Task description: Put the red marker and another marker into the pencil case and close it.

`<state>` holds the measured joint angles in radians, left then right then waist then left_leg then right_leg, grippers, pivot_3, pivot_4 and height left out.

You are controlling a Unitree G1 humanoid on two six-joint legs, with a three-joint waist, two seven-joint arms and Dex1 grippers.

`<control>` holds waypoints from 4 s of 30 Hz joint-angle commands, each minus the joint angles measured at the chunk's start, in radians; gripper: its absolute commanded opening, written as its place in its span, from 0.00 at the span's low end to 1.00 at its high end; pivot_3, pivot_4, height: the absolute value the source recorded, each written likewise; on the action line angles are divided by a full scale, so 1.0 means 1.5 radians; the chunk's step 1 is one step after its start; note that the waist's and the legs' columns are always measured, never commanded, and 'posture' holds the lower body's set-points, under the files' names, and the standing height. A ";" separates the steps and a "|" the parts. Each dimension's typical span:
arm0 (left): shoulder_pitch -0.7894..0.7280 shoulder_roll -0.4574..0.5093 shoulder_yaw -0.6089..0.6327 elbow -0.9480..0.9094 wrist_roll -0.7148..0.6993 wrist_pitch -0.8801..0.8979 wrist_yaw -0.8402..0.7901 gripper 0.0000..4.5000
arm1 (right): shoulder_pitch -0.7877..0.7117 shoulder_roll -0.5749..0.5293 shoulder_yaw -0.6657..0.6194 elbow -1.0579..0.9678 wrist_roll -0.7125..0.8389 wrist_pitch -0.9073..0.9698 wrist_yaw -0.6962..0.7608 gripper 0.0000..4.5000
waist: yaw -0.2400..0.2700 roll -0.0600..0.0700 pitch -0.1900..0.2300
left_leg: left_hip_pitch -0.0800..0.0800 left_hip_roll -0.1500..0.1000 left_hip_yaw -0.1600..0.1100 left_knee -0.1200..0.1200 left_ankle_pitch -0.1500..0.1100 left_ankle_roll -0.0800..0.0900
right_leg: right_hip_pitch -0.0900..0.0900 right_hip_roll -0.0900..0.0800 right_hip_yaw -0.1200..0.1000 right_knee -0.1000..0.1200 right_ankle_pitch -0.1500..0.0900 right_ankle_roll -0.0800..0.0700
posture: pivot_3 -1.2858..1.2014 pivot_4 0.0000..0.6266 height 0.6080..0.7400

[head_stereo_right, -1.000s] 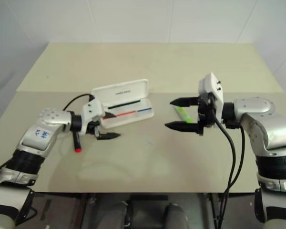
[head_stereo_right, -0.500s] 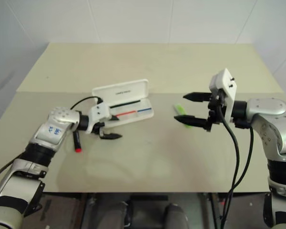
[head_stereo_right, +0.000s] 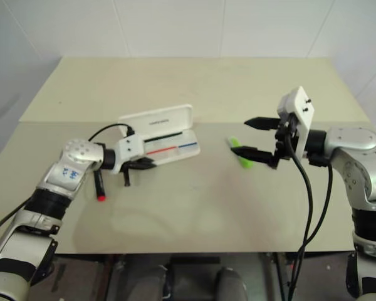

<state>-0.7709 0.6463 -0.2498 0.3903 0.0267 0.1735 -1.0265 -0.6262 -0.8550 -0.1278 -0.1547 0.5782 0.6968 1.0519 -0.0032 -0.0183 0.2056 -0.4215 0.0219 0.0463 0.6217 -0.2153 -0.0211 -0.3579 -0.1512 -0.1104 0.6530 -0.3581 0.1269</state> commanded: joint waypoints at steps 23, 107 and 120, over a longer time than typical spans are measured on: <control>0.190 -0.006 -0.084 -0.421 0.016 0.106 -0.019 0.00 | 0.004 -0.030 -0.015 -0.019 0.003 -0.018 0.015 1.00 | 0.011 0.000 0.000 | 0.000 0.000 0.001 0.001 -0.001 0.001 | 0.000 0.000 0.001 -0.001 0.000 0.000 | 0.52 0.24 1.00; 0.294 -0.212 0.548 -0.857 -0.235 0.961 0.710 0.91 | -0.187 0.086 0.035 0.204 0.042 -0.113 0.235 1.00 | 0.007 -0.008 0.004 | -0.001 0.006 0.005 0.007 -0.008 -0.001 | 0.000 0.005 0.006 -0.006 0.003 0.000 | 0.52 0.24 1.00; 0.308 -0.230 0.487 -0.763 -0.166 0.961 0.746 0.91 | -0.216 0.115 0.038 0.240 0.023 -0.133 0.233 1.00 | 0.016 -0.010 0.003 | -0.001 0.006 0.006 0.006 -0.008 -0.001 | -0.001 0.005 0.007 -0.006 0.003 0.000 | 0.52 0.24 1.00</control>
<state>-0.3032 0.2743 0.4906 -0.7798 -0.2535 1.6193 0.0884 -0.9266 -0.6896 -0.0477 0.2181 0.5999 0.5034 1.4071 0.0209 -0.0327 0.2095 -0.4232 0.0316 0.0555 0.6312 -0.2274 -0.0225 -0.3597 -0.1434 -0.1005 0.6438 -0.3531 0.1263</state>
